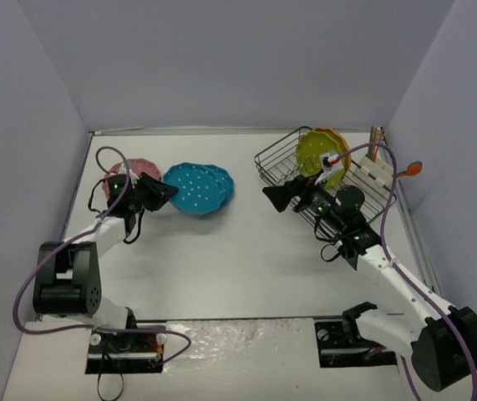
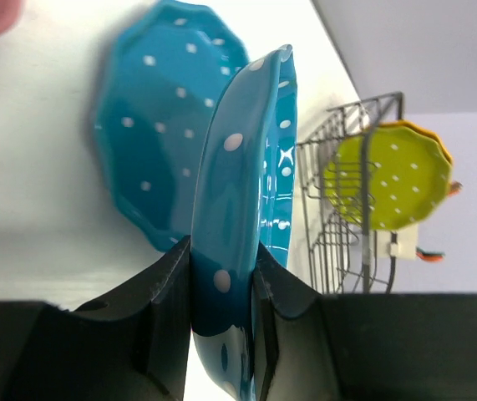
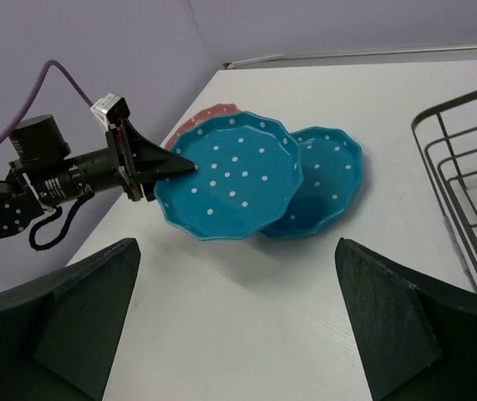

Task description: Load the plates into the dish rack

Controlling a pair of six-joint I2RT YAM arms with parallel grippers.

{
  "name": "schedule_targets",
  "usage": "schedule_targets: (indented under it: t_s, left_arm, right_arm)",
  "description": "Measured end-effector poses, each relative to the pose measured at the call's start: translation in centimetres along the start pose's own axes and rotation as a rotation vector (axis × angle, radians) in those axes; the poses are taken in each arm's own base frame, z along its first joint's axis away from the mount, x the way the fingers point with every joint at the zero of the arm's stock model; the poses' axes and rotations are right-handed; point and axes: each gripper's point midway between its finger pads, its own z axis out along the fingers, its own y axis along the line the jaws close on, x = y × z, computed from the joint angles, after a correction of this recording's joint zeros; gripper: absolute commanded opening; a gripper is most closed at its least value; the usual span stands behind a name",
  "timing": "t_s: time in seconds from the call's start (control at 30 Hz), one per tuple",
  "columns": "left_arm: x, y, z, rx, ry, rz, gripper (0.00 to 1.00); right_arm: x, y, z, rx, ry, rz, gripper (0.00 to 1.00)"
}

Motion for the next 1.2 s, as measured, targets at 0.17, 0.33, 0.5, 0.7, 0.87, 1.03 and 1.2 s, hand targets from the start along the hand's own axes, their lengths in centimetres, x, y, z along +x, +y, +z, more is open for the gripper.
schedule_targets:
  t_s: [0.17, 0.33, 0.5, 0.7, 0.87, 1.03, 1.2]
  left_arm:
    - [0.0, -3.2, -2.2, 0.082, 0.000, 0.043, 0.00]
    - [0.3, -5.3, -3.6, 0.149, 0.019, 0.047, 0.00]
    - [0.9, -7.1, -5.0, 0.231, 0.029, 0.037, 0.00]
    - [1.8, -8.5, -6.1, 0.306, 0.064, 0.025, 0.00]
    - [2.1, -9.8, -7.0, 0.362, 0.078, 0.039, 0.00]
    - [2.2, -11.0, -7.8, 0.408, 0.087, 0.050, 0.00]
    - [2.4, -11.5, -8.2, 0.433, 0.100, 0.057, 0.00]
  right_arm:
    - [0.3, 1.8, 2.4, -0.035, 0.050, 0.035, 1.00]
    - [2.9, 1.4, 4.9, -0.017, 0.143, 0.100, 1.00]
    - [5.3, 0.3, 7.2, 0.008, 0.225, 0.163, 1.00]
    - [7.0, 0.4, 9.0, -0.027, 0.289, 0.221, 1.00]
    - [7.7, 2.4, 10.4, -0.115, 0.324, 0.228, 1.00]
    - [8.2, 4.2, 11.1, -0.194, 0.340, 0.232, 0.93]
    - [8.0, 5.3, 11.3, -0.241, 0.335, 0.231, 0.80]
